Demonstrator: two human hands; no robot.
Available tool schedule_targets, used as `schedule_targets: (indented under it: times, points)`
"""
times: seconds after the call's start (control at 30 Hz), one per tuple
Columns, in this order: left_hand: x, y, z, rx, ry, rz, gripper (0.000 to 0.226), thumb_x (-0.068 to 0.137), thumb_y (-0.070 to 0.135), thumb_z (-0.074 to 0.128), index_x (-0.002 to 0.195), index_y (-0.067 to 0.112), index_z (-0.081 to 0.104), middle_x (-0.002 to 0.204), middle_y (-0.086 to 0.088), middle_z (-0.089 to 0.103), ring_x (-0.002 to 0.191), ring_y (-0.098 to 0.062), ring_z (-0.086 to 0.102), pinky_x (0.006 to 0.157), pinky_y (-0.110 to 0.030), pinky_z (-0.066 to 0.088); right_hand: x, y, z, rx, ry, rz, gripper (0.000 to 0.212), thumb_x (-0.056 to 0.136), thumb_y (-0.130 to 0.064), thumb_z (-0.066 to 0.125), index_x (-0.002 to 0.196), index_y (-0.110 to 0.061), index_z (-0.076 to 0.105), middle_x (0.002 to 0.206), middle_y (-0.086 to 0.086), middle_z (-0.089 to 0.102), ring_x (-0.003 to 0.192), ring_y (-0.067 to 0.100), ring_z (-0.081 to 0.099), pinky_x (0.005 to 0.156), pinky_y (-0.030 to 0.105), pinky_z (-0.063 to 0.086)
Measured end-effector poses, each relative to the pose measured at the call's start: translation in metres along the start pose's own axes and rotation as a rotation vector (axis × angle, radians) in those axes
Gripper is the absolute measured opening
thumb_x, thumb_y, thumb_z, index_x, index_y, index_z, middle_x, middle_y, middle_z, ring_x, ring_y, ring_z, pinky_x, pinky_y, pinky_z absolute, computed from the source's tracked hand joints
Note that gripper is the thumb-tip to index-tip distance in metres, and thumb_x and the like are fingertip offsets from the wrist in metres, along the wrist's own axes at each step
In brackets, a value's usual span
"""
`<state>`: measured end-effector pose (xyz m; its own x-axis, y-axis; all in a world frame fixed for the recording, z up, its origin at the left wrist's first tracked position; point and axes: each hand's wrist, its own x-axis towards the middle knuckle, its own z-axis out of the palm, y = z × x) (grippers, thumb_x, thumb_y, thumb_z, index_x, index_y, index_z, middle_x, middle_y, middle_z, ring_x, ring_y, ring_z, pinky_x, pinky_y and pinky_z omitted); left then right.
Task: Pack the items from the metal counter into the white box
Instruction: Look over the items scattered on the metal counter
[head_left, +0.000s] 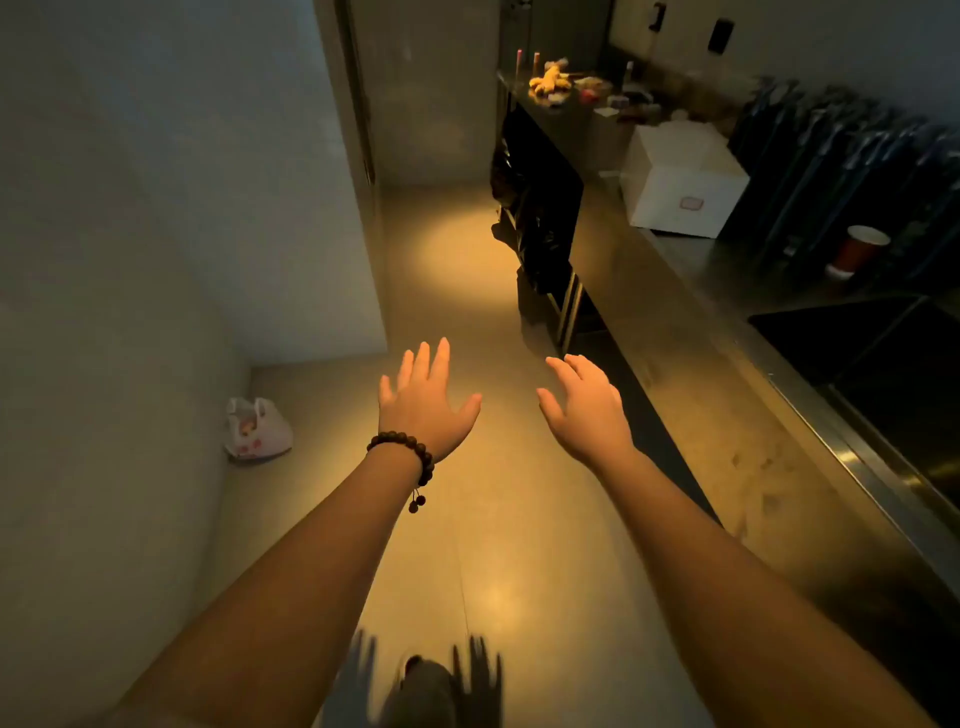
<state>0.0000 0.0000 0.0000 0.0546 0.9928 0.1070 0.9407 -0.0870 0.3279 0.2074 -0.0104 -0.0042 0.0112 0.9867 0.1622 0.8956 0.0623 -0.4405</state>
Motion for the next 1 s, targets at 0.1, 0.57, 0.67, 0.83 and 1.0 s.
schedule_targets:
  times: [0.1,0.57,0.67,0.83,1.0]
  points:
    - [0.028,-0.005,0.005,0.026,0.004,-0.014,0.078,0.086,0.059,0.038,0.149,0.027,0.005,0.157,-0.001,0.012,0.144,-0.020,0.007,0.112,-0.053,0.011,0.026,0.002,0.005,-0.013,0.009,-0.007,0.052,0.095,-0.040,0.046,0.143,-0.021,0.037,0.148,0.005,0.037,0.140,0.021,0.027,0.112,0.041,0.024]
    - [0.263,-0.064,0.044,0.001,-0.065,-0.022,0.079,0.086,0.061,0.036,0.149,0.028,0.002,0.158,-0.002,0.008,0.144,-0.020,0.003,0.113,-0.052,0.009,0.256,-0.002,0.076,-0.045,-0.082,0.046,0.051,0.096,-0.037,0.045,0.144,-0.021,0.036,0.150,0.006,0.035,0.141,0.022,0.024,0.115,0.044,0.024]
    - [0.323,-0.076,0.039,-0.003,-0.088,-0.001,0.080,0.086,0.062,0.036,0.149,0.027,0.001,0.158,-0.002,0.007,0.144,-0.021,0.003,0.113,-0.052,0.009,0.318,-0.011,0.083,-0.055,-0.109,0.066,0.051,0.096,-0.036,0.046,0.144,-0.020,0.036,0.150,0.007,0.035,0.141,0.023,0.025,0.114,0.045,0.025]
    - [0.405,-0.090,0.036,-0.011,-0.089,0.008,0.080,0.086,0.063,0.035,0.149,0.027,0.002,0.158,-0.003,0.007,0.144,-0.021,0.003,0.113,-0.052,0.009,0.398,-0.023,0.096,-0.057,-0.110,0.065,0.052,0.096,-0.036,0.046,0.144,-0.018,0.036,0.150,0.007,0.036,0.141,0.024,0.026,0.114,0.045,0.026]
    - [0.470,-0.103,0.047,-0.020,-0.106,0.010,0.081,0.085,0.063,0.035,0.149,0.026,0.001,0.158,-0.003,0.007,0.144,-0.022,0.003,0.113,-0.053,0.009,0.468,-0.019,0.110,-0.087,-0.113,0.043,0.052,0.096,-0.035,0.045,0.143,-0.016,0.037,0.149,0.010,0.037,0.139,0.025,0.028,0.113,0.045,0.028]
